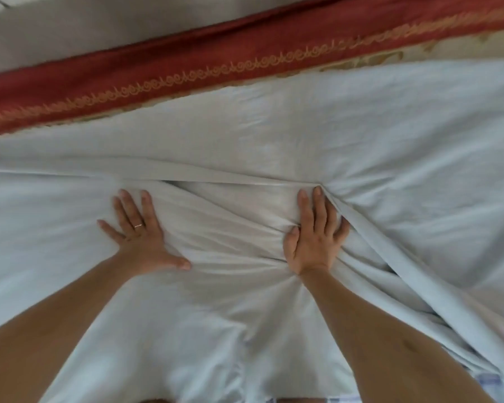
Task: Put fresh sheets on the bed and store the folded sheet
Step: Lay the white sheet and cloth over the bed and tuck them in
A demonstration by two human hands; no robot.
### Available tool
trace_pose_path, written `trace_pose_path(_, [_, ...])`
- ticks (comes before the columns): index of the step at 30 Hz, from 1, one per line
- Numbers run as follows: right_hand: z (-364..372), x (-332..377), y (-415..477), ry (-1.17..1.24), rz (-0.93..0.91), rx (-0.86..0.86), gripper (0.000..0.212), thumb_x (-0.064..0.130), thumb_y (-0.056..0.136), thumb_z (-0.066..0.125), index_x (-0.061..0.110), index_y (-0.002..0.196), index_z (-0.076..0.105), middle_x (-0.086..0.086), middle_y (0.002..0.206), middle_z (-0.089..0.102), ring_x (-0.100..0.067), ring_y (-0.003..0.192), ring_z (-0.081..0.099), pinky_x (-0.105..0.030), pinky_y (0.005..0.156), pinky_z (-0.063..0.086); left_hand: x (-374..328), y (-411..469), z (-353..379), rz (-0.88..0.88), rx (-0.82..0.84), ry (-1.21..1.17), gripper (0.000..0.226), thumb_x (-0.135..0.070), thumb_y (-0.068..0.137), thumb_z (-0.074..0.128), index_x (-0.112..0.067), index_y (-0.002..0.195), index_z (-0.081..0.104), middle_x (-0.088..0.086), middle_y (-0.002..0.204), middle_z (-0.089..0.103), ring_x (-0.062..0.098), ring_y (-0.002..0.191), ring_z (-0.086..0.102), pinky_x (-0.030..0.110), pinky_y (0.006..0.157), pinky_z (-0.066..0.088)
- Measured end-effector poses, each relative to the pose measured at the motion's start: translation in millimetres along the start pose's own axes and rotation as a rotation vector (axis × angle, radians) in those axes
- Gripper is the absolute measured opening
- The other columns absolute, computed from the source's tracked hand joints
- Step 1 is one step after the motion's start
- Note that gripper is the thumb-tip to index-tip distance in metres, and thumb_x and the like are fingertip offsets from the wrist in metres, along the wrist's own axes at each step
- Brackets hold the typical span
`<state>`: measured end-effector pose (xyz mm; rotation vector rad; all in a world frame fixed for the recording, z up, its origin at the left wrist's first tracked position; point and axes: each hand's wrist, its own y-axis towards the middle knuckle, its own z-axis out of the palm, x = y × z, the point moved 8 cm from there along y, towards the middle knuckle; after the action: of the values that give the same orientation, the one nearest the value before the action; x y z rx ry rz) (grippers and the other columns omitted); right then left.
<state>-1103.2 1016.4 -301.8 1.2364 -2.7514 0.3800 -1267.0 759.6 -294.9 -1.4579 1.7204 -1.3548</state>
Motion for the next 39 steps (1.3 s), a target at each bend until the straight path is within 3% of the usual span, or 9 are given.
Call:
trace_pose_path(4, [-1.8,0.3,0.0,-0.015,-0.041,0.010,0.062,0.039,0.085,0.026,0.026,0.145,0.022,-0.003,0.149,0.025,-0.024,0.128,0.032,-0.047,0.103,0.021,1.7,-3.8,1.0,0.016,-0.026,-0.005,0.164,-0.069,0.041,0.079,-0.015,0.107,-0.060,0.026,0.132,-0.051,0.035,0.104,-0.058,0.067,0.102,-0.013])
trace_pose_path(11, [-5.3,3.4,-2.3,-0.006,-0.083,-0.065,0.059,0.035,0.087,0.027,0.019,0.143,0.035,-0.007,0.147,0.035,-0.027,0.127,0.035,-0.049,0.103,0.024,3.9,-2.1,3.4,0.043,-0.105,-0.010,0.163,-0.074,0.041,0.075,-0.016,0.111,-0.060,0.016,0.114,-0.064,0.034,0.109,-0.056,0.066,0.102,-0.016])
trace_pose_path(19, [-4.3,4.8,-5.4,0.017,-0.089,-0.079,0.060,0.036,0.087,0.030,0.019,0.144,0.036,-0.007,0.149,0.037,-0.026,0.128,0.034,-0.048,0.104,0.024,2.3,-5.4,11.1,0.104,-0.350,-0.189,0.160,-0.055,0.044,0.086,-0.025,0.127,-0.048,0.013,0.144,-0.043,0.027,0.133,-0.039,0.059,0.106,-0.015])
trace_pose_path(22, [-6.4,5.1,-5.2,0.024,-0.092,-0.088,0.061,0.036,0.086,0.031,0.020,0.145,0.036,-0.005,0.150,0.035,-0.025,0.130,0.033,-0.047,0.105,0.022,0.5,-26.2,18.3,0.253,-0.644,-0.415,0.121,-0.030,0.059,0.086,-0.021,0.151,0.006,0.013,0.157,-0.001,0.024,0.145,0.001,0.055,0.114,0.003])
trace_pose_path(25, [-9.8,5.0,-6.9,0.049,-0.084,-0.065,0.060,0.033,0.086,0.035,0.023,0.145,0.036,-0.003,0.151,0.035,-0.024,0.129,0.032,-0.046,0.106,0.021,-10.4,-66.5,18.9,0.418,-1.021,-0.603,0.053,-0.006,0.078,0.066,-0.008,0.128,0.048,0.012,0.141,0.038,0.028,0.115,0.052,0.048,0.091,0.047])
trace_pose_path(29, [-25.4,3.7,-8.1,0.094,-0.182,-0.082,0.056,0.021,0.083,0.045,0.027,0.138,0.043,-0.003,0.145,0.044,-0.023,0.123,0.037,-0.044,0.101,0.023,-53.4,-77.4,-4.8,0.455,-1.037,-0.634,0.042,-0.019,0.091,0.053,-0.013,0.132,0.045,0.001,0.145,0.032,0.015,0.076,0.055,0.031,0.055,0.049])
trace_pose_path(34, [-67.9,-76.8,-20.6,-0.035,-0.036,-0.265,0.049,-0.002,0.072,0.062,0.013,0.118,0.053,-0.015,0.114,0.059,-0.030,0.100,0.049,-0.036,0.086,0.034,-76.9,-66.2,-39.4,0.451,-1.003,-0.592,0.044,-0.019,0.094,0.047,-0.020,0.137,0.040,0.000,0.148,0.028,0.023,0.085,0.057,0.035,0.066,0.049])
trace_pose_path(37, [-83.7,-127.0,-24.0,-0.035,-0.013,-0.175,0.046,0.005,0.067,0.073,0.009,0.110,0.055,-0.014,0.099,0.060,-0.033,0.090,0.056,-0.034,0.080,0.029,-85.9,-67.4,-54.8,0.375,-1.022,-0.562,0.028,-0.013,0.093,0.044,-0.017,0.119,0.052,0.004,0.127,0.045,0.026,0.088,0.056,0.033,0.065,0.041])
trace_pose_path(39, [-91.9,-141.6,-30.7,-0.055,-0.082,-0.191,0.033,0.014,0.071,0.065,0.008,0.103,0.058,-0.013,0.095,0.061,-0.031,0.086,0.055,-0.034,0.077,0.029,-86.6,-64.3,-60.5,0.314,-1.030,-0.534,0.022,-0.010,0.092,0.042,-0.015,0.107,0.057,0.006,0.114,0.052,0.028,0.089,0.056,0.031,0.064,0.035])
